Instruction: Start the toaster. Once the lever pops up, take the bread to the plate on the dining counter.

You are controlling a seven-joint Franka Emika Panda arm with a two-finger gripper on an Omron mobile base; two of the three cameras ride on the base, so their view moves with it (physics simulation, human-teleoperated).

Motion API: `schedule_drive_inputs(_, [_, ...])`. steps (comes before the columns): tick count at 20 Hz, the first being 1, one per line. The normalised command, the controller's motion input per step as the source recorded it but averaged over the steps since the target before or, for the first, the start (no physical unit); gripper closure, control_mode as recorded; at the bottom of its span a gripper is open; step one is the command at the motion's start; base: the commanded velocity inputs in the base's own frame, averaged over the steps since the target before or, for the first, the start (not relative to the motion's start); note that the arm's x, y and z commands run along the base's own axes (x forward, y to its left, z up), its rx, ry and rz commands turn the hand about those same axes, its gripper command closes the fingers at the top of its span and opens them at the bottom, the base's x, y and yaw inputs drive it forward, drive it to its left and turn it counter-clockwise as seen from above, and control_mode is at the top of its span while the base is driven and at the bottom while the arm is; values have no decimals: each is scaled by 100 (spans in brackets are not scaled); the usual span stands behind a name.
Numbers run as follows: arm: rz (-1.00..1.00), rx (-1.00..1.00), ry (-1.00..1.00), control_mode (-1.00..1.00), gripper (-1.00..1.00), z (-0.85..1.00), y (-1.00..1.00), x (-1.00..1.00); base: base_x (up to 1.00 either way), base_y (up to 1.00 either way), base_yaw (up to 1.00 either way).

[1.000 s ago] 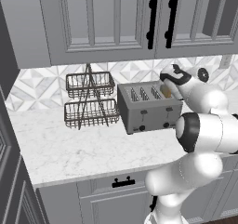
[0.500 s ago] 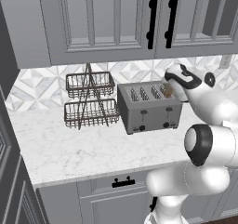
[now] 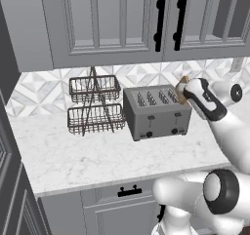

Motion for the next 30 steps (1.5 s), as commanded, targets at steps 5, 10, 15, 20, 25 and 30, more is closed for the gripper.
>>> schedule_drive_inputs(5, [0, 6, 3, -100, 100, 72, 3, -67, 0, 0, 0])
schedule_drive_inputs(10, [0, 7, 15, -100, 100, 68, 3, -92, 0, 0, 0])
schedule_drive_inputs(15, [0, 0, 10, -100, 100, 13, 11, -100, 0, 0, 0])
schedule_drive_inputs(20, [0, 0, 3, -100, 100, -4, 26, -92, 0, 0, 0])
schedule_drive_inputs(25, [0, 0, 4, -100, 100, -13, 21, -15, 0, 0, 0])
schedule_drive_inputs(30, [0, 0, 0, -100, 100, 0, 0, 0, 0, 0, 0])
